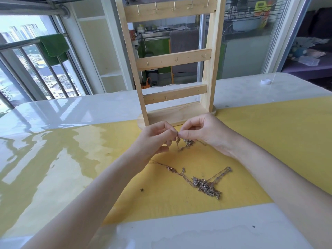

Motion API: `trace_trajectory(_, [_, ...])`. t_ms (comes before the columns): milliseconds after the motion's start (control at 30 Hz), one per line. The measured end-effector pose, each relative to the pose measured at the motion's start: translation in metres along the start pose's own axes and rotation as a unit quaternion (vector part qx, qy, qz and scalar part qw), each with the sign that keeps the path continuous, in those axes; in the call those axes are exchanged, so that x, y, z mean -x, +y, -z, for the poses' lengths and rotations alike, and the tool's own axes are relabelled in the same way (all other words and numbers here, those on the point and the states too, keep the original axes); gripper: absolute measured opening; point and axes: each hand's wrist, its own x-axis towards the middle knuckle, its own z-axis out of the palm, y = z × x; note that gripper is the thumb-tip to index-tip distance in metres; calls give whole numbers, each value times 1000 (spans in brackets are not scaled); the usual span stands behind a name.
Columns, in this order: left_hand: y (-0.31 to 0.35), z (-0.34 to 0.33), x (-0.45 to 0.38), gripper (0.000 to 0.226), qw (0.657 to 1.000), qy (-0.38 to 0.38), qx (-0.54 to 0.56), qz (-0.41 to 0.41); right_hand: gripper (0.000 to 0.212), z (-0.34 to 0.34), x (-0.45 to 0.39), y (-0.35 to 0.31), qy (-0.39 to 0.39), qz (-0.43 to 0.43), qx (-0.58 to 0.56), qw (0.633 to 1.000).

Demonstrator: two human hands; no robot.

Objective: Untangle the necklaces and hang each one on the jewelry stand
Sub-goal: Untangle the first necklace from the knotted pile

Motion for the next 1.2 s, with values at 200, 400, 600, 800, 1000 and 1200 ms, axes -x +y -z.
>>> trace_trajectory(200, [2,-5,0,25,997,-9,62,55,17,-2,1,-1,-26,1,-16,1000])
trace_trajectory(400, [8,-15,-1,23,975,34,202,85,21,-6,-1,0,-9,-3,-104,994])
trace_trajectory(600, [2,-23,0,22,988,136,18,-64,28,-18,-5,2,42,-23,-206,977])
trace_trajectory(800, [-6,-23,-1,27,986,111,-120,-45,27,-20,-2,6,109,-29,-110,988])
trace_trajectory(1000, [-2,-13,-1,22,993,41,-113,7,19,-17,0,2,78,-46,-100,991])
trace_trajectory(1200, [4,-13,0,19,998,33,18,57,18,-18,-1,-1,81,-23,-107,991])
